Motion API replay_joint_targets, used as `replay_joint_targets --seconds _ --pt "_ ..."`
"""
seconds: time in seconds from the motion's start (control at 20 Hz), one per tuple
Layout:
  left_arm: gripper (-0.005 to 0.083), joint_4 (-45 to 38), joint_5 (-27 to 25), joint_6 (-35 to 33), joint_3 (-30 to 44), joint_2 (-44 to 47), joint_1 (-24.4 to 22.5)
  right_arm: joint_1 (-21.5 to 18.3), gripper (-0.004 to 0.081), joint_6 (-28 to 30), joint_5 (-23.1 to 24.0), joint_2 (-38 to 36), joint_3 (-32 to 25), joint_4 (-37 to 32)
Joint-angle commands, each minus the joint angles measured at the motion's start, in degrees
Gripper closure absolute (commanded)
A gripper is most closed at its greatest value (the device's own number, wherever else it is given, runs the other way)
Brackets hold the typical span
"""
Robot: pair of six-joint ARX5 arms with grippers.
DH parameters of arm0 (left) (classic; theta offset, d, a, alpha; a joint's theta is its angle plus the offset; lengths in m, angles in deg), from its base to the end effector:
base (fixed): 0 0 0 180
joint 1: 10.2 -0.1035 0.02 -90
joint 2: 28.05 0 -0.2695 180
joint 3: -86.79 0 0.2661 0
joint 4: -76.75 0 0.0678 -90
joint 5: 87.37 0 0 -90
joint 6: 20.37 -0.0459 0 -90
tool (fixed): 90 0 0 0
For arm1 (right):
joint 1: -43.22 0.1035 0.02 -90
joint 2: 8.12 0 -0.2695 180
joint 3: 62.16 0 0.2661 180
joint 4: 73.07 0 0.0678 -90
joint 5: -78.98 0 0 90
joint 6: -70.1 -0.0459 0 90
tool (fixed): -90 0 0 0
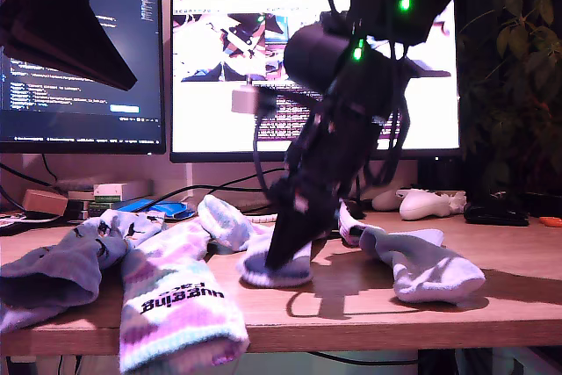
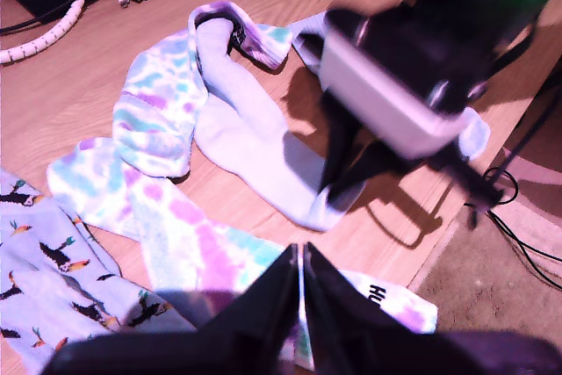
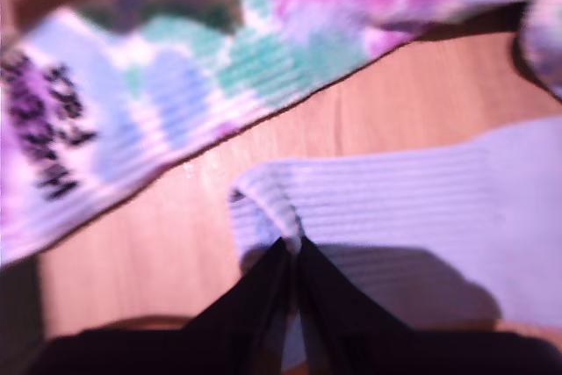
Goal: Pair up the socks based on colour and pattern, by placing them on top of one another
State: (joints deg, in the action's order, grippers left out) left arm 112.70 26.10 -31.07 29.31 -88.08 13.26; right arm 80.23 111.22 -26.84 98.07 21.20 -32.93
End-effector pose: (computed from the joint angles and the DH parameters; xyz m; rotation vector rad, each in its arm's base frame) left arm 0.2103 -0.1112 0.2567 0.1693 0.6149 -0.8494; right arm 0.3049 0.2455 0.1593 -0.8036 0.7796 1.2016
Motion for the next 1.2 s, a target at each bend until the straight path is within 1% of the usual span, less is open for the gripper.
replay_joint_targets --seconds 0.0,0.1,0.3,0.5,0.65,0.85,1.05,1.1,1.15 --pt "0.0793 -0.2 0.1 -0.2 0.7 0.2 -0.1 0.2 0.0783 -1.1 -0.1 -4.7 1.5 1.6" --pt "0.0793 -0.2 0.1 -0.2 0.7 0.2 -0.1 0.2 0.0783 -2.4 -0.1 -7.8 1.5 3.5" --pt "0.0793 -0.2 0.2 -0.2 0.7 0.2 -0.1 0.2 0.0783 -2.4 0.2 -13.5 1.5 4.0" --pt "0.0793 -0.2 0.3 -0.2 0.7 0.2 -0.1 -0.1 0.0783 -2.4 4.5 -18.4 1.6 4.0" --pt "0.0793 -0.2 0.3 -0.2 0.7 0.2 -0.1 -1.6 0.0783 -2.7 10.4 -21.4 2.0 2.5" --pt "0.0793 -0.2 0.9 -0.2 0.7 0.2 -0.1 -4.2 0.0782 -5.8 20.2 -22.1 3.6 -1.5" --pt "0.0793 -0.2 1.6 -0.2 0.7 0.2 -0.1 -6.9 0.0783 -5.9 27.5 -22.1 3.7 -9.2" --pt "0.0794 -0.2 1.6 -0.2 0.7 0.2 -0.1 -7.6 0.0783 -5.9 30.1 -22.1 3.7 -11.4" --pt "0.0793 -0.2 1.6 -0.2 0.7 0.2 -0.1 -8.4 0.0783 -6.7 31.6 -22.1 3.7 -13.6"
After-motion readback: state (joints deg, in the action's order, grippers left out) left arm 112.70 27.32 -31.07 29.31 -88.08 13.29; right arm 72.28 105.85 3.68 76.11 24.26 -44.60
